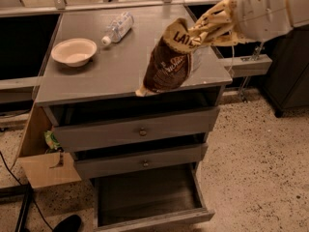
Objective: Place brown chip bag into bottom drawer
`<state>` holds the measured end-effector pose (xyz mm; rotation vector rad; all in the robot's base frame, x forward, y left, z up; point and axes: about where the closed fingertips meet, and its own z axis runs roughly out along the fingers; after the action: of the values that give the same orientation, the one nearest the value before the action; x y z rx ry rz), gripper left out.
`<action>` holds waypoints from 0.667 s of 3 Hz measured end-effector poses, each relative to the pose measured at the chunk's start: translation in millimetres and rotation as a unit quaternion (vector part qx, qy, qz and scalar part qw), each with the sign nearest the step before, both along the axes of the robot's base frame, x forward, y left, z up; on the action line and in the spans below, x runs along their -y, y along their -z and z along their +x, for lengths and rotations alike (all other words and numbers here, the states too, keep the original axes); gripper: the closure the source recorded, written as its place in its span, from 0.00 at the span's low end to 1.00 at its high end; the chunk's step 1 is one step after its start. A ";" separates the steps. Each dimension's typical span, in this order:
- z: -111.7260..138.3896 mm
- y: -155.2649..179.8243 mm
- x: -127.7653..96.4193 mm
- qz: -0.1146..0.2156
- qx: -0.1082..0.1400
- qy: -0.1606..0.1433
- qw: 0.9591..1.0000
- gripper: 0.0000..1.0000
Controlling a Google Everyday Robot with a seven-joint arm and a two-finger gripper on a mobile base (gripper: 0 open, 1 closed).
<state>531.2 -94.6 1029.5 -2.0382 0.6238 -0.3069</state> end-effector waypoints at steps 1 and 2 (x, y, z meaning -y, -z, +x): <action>-21.5 3.9 -5.8 -0.010 -0.013 -0.043 0.999 1.00; -22.7 4.2 -10.4 -0.012 -0.009 -0.055 0.998 1.00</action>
Offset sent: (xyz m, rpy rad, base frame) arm -0.0223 0.0102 -0.0047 -0.0269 -0.0035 0.1395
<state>508.5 -84.1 1025.3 -2.0909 0.5181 -0.2322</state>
